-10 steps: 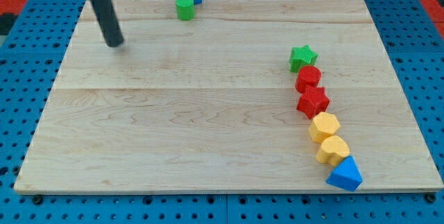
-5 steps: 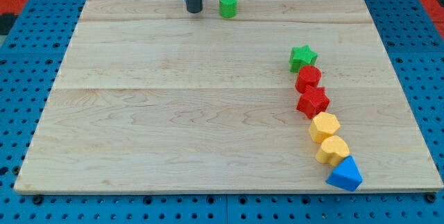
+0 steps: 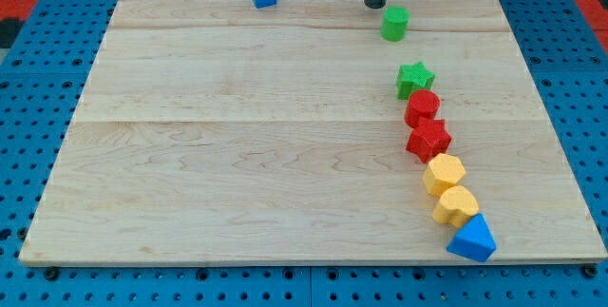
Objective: Slide the green circle to the line of blocks
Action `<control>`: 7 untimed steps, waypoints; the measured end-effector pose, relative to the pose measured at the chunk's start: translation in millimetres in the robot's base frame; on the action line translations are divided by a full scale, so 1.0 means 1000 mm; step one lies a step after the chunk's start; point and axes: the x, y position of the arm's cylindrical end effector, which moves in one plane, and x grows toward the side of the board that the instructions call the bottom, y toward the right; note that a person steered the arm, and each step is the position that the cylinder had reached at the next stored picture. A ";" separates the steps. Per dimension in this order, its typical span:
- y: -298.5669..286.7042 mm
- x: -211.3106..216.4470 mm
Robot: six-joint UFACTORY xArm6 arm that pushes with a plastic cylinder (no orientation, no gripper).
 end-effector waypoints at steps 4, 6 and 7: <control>0.005 0.071; -0.058 0.160; -0.046 0.138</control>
